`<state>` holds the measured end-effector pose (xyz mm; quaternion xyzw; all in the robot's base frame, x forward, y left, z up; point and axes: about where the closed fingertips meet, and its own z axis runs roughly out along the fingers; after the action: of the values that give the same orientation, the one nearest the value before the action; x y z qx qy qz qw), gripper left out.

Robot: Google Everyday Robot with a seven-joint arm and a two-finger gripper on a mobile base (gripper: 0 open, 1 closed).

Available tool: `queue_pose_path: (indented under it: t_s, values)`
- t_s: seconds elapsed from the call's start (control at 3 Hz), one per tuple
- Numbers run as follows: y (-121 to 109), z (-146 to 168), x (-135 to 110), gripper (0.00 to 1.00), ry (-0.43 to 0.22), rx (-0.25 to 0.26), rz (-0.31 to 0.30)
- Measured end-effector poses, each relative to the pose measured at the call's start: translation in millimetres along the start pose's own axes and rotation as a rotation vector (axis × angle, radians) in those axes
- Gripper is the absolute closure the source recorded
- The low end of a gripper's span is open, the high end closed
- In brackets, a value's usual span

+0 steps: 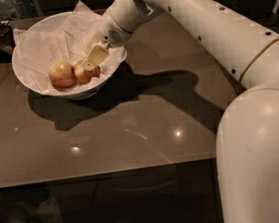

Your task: Pick apple from white bowl

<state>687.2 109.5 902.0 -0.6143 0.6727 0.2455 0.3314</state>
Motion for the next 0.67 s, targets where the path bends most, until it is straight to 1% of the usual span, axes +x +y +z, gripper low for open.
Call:
queue_pose_path:
  t_s: [0.33, 0.67]
  values:
    - [-0.6, 7.5, -1.6, 0.53, -0.002, -0.016, -0.01]
    - [0.1, 8.6, -1.9, 0.49, -0.003, -0.02, -0.011]
